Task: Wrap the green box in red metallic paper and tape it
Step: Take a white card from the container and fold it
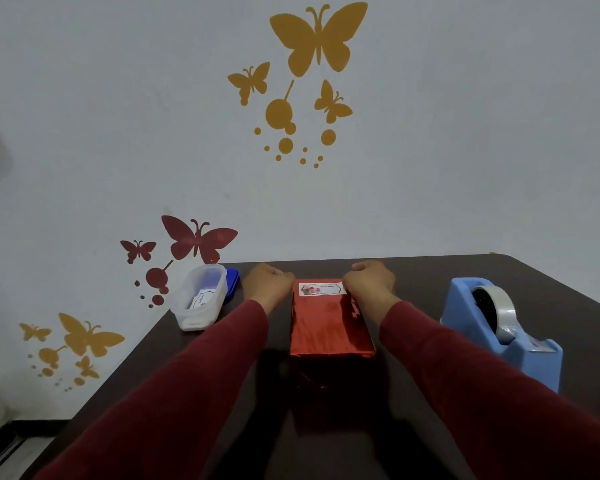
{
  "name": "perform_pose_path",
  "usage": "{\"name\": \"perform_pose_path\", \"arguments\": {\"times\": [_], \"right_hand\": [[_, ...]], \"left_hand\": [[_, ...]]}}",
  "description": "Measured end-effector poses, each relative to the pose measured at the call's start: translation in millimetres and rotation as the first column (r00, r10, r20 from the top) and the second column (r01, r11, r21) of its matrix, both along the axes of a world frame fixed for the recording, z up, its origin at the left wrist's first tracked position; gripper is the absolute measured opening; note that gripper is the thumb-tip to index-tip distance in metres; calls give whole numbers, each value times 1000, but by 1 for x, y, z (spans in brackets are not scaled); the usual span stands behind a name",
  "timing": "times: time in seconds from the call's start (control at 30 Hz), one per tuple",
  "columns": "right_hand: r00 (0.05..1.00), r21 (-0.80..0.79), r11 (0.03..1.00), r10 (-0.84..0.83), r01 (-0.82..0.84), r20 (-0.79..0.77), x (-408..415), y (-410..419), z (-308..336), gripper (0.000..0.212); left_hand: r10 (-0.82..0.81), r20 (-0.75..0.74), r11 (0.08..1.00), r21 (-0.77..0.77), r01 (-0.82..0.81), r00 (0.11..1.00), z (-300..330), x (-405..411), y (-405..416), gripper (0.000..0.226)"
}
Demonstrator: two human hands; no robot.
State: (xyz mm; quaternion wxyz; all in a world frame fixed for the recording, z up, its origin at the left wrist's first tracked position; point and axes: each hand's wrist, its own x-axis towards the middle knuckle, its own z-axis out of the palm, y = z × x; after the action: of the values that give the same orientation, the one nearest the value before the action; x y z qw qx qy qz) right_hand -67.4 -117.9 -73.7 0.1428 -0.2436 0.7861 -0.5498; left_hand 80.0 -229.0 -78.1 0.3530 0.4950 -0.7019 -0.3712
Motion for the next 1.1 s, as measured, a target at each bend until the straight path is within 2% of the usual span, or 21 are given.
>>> {"name": "perform_pose_path", "arguments": {"times": [0.07,0.17,0.3,0.43,0.5,0.57,0.63,0.7,0.83,0.9,0.97,1.03,1.1], "right_hand": [[1000,8,1000,8,-8,-13,-1,-4,-2,39],[996,62,995,85,-84,0,-2,-9,-10,32],[995,88,992,96,-93,-30,-2,-11,-12,18],[996,163,985,66,-57,-52,-7,-15,-13,35],[996,139,987,88,-83,-25,-5,-11,-12,32],[990,163,982,112,-96,-90,-8,-9,-13,23],[976,234,969,125,-80,-181,-8,-9,-11,25],[966,180,983,78,-34,-245,-5,-8,-5,29],[905,25,992,126,-127,-407,13,-19,10,30],[894,-5,976,197,-217,-402,32,-30,22,28],[904,-12,955,277,-297,-326,50,-49,28,26],[906,4,932,352,-361,-235,67,-76,28,20],[898,35,911,411,-411,-160,80,-105,26,9]], "left_hand": [[-36,-133,995,90,48,991,-5,-1,2,20],[-124,-183,958,235,166,975,-14,-11,3,49],[-84,-91,979,180,100,992,-22,-20,2,29],[-42,-205,943,316,107,978,-27,-18,-1,43],[-99,-217,925,339,170,971,-31,-18,-3,45],[-132,-183,932,312,185,974,-33,-19,-3,32],[-115,-210,926,332,181,971,-32,-16,-5,35],[-112,-255,915,351,199,960,-31,-11,-10,39],[-142,-263,949,237,207,954,0,17,-8,25],[-139,-303,968,161,194,943,14,35,-12,23],[-108,-325,988,66,136,940,21,56,-24,19],[-21,-241,997,-78,2,970,23,81,-39,19],[87,-28,971,-222,-91,996,25,105,-56,20]]}}
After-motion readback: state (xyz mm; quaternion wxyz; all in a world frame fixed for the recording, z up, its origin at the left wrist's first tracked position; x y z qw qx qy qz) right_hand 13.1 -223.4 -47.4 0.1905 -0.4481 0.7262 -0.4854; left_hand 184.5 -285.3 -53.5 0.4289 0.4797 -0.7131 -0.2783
